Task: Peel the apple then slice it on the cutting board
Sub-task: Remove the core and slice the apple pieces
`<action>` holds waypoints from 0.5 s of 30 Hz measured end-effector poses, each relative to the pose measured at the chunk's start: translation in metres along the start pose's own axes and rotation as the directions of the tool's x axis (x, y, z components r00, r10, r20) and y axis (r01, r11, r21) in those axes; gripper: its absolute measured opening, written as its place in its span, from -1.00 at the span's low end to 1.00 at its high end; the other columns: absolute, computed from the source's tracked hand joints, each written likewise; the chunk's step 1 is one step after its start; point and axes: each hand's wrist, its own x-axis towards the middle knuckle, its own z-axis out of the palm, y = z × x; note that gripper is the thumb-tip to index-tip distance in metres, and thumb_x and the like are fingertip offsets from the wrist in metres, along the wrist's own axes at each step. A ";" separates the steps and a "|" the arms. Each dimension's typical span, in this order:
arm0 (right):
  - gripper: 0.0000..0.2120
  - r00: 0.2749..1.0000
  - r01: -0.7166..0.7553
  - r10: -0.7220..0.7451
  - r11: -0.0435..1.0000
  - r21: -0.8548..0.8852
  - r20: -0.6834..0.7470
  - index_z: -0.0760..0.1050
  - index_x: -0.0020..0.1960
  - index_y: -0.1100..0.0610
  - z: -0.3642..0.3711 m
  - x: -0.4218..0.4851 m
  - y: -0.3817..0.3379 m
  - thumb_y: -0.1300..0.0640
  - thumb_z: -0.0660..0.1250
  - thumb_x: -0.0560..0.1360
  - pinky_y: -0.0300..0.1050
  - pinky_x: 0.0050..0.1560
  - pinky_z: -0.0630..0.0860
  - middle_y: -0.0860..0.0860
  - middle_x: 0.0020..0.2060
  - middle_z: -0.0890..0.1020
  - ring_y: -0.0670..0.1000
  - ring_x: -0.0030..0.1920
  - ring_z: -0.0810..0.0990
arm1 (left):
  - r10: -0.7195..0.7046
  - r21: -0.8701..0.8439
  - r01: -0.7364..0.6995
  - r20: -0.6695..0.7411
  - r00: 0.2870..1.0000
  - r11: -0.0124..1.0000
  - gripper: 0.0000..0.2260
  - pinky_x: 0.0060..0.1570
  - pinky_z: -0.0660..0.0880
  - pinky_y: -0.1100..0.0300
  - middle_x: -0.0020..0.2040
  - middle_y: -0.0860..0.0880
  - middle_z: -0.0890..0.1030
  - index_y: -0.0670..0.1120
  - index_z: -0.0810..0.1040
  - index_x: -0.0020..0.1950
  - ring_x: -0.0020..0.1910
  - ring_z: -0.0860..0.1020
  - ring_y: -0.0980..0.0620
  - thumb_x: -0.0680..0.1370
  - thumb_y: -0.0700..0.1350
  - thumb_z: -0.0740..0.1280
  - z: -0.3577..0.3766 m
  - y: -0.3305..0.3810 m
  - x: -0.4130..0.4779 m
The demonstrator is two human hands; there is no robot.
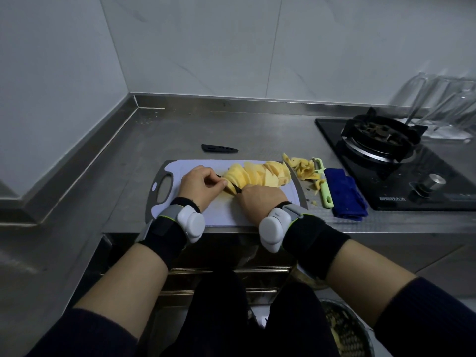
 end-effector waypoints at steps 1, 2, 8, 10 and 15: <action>-0.80 1.000 -0.011 0.011 1.000 0.010 -0.003 0.50 0.15 0.18 0.001 0.000 0.002 0.20 0.17 0.58 -0.01 -0.23 0.47 0.06 -0.10 0.58 0.11 -0.13 0.60 | 0.001 0.000 -0.001 0.000 1.000 1.000 -0.82 -0.22 0.36 0.46 -0.20 -0.04 0.56 -0.18 0.57 -0.26 -0.21 0.53 0.05 0.43 -0.12 0.50 0.000 -0.001 0.000; -0.79 1.000 -0.019 0.019 0.999 0.027 -0.007 0.50 0.15 0.17 0.002 -0.002 0.005 0.18 0.15 0.59 -0.02 -0.22 0.47 0.05 -0.09 0.59 0.11 -0.12 0.61 | 0.002 -0.001 -0.002 0.003 1.000 1.000 -0.82 -0.21 0.37 0.43 -0.20 -0.04 0.56 -0.17 0.57 -0.27 -0.21 0.52 0.05 0.43 -0.12 0.50 0.000 -0.001 0.000; -0.65 0.991 -0.019 0.038 0.989 0.147 -0.129 0.42 0.12 0.21 -0.006 -0.018 0.020 -0.01 -0.03 0.67 0.02 -0.14 0.45 0.13 -0.04 0.62 0.18 -0.08 0.61 | 0.017 -0.037 -0.016 0.005 1.000 0.999 -0.86 -0.18 0.45 0.44 -0.20 -0.02 0.55 -0.13 0.57 -0.26 -0.18 0.57 0.03 0.47 -0.17 0.46 -0.001 0.001 0.000; -0.64 0.986 -0.019 0.044 0.988 0.154 -0.163 0.40 0.11 0.21 -0.011 -0.022 0.021 -0.02 -0.04 0.67 0.02 -0.16 0.45 0.14 -0.05 0.62 0.20 -0.09 0.61 | 0.015 -0.035 -0.015 -0.004 1.000 0.999 -0.87 -0.16 0.47 0.43 -0.18 -0.05 0.57 -0.13 0.59 -0.26 -0.18 0.57 0.02 0.46 -0.18 0.47 -0.001 0.000 -0.001; -0.64 0.983 -0.004 0.029 0.991 0.135 -0.183 0.39 0.08 0.20 -0.015 -0.030 0.020 -0.03 -0.04 0.67 0.01 -0.21 0.45 0.12 -0.11 0.62 0.18 -0.14 0.60 | 0.004 -0.039 -0.005 -0.016 1.000 0.999 -0.86 -0.13 0.51 0.28 -0.23 0.00 0.56 -0.14 0.59 -0.28 -0.21 0.57 0.03 0.44 -0.17 0.49 -0.001 0.000 -0.001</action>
